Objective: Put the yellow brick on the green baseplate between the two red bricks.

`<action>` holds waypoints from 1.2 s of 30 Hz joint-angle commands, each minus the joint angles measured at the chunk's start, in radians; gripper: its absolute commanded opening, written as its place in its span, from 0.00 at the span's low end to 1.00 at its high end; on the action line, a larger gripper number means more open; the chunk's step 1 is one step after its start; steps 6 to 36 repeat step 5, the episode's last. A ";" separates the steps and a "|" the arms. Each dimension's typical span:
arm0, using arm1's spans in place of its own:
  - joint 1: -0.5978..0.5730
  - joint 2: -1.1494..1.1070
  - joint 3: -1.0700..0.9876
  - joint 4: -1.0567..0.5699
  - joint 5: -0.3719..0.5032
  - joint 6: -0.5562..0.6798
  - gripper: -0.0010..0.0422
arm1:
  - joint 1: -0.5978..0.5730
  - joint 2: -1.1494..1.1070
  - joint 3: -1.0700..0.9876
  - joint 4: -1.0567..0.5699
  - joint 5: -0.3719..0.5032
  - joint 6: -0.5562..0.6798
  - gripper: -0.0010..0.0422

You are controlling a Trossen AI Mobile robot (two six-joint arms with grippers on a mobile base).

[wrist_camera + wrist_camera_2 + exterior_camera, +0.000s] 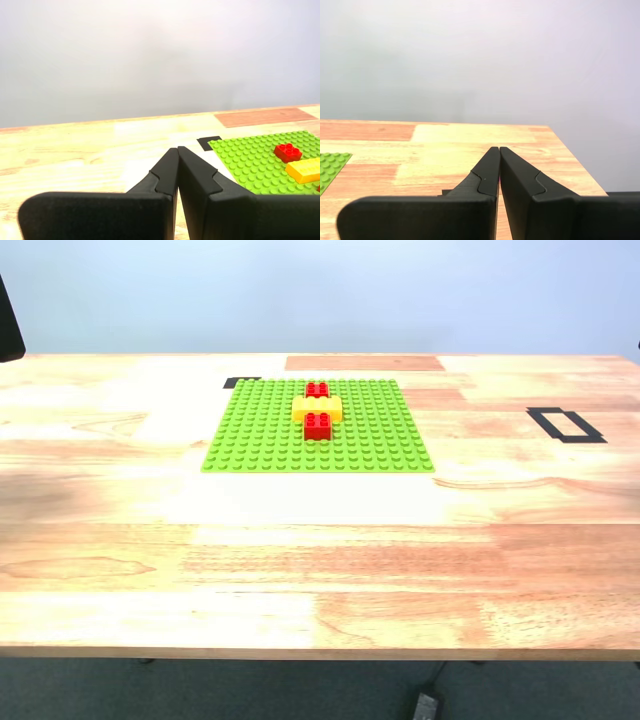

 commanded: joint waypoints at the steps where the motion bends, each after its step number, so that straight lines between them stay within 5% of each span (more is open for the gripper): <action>1: 0.000 0.000 0.000 0.000 0.000 0.000 0.02 | 0.000 0.000 0.000 0.000 0.000 0.000 0.02; 36: 0.000 0.000 0.000 0.000 0.000 0.000 0.02 | 0.000 0.000 0.000 0.000 0.000 0.000 0.02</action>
